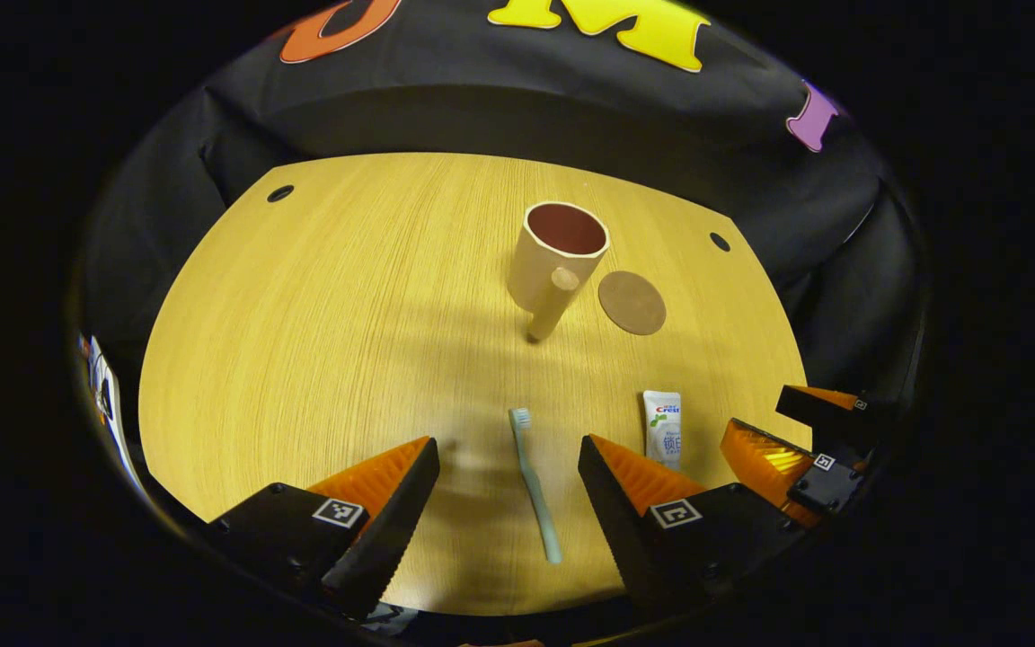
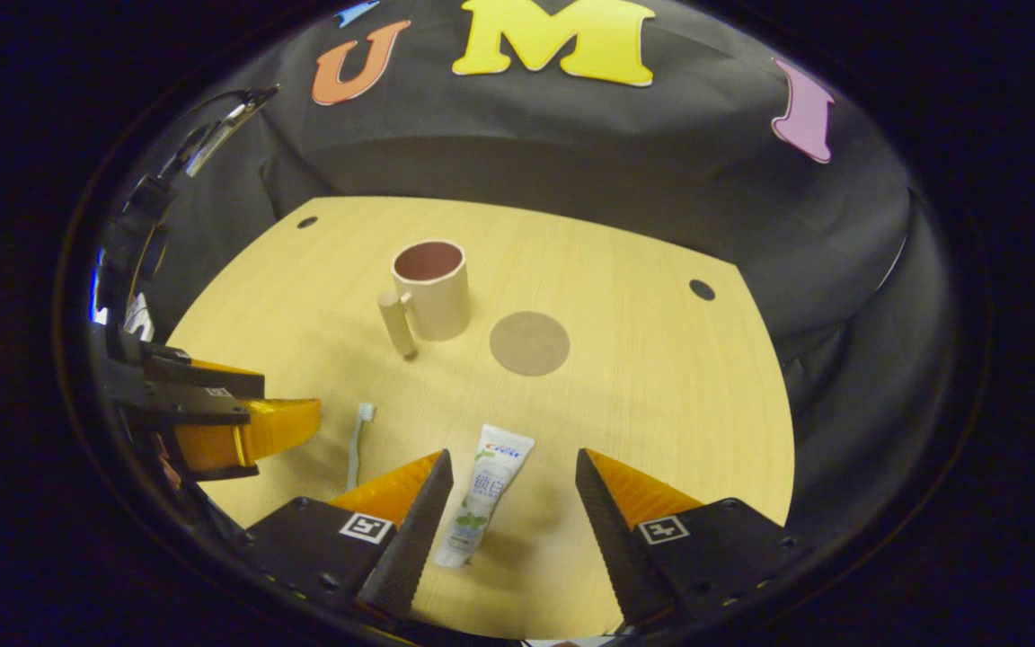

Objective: Put the toothbrush and toothpaste on the desktop into the cup, then pick up the cup and place it on the coaster on the desktop.

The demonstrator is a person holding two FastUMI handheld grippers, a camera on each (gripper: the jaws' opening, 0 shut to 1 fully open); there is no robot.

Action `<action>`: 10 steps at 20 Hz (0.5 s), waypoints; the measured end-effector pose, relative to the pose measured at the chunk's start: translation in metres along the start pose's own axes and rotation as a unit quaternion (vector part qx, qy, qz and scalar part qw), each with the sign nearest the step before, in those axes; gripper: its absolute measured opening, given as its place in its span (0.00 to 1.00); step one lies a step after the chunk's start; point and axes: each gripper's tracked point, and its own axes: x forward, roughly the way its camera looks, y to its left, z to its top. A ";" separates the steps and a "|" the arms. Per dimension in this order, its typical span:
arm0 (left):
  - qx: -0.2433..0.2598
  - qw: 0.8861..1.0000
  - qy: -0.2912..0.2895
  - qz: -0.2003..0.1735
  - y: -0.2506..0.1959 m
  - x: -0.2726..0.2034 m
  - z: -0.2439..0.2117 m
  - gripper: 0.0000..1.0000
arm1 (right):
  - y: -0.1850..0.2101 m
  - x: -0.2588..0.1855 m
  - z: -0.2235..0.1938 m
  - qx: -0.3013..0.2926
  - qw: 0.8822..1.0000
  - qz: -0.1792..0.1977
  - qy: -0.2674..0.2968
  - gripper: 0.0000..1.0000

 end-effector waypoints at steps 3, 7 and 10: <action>-0.004 1.000 0.022 0.000 0.002 0.013 -0.005 0.99 | 0.004 0.014 -0.019 0.011 0.998 0.014 0.056 0.82; -0.009 0.998 0.055 -0.002 0.004 0.032 -0.014 0.99 | 0.007 0.029 -0.032 0.021 0.994 0.021 0.108 0.81; -0.022 0.996 0.088 -0.002 0.002 0.043 -0.025 0.98 | 0.011 0.043 -0.043 0.042 0.988 0.034 0.144 0.79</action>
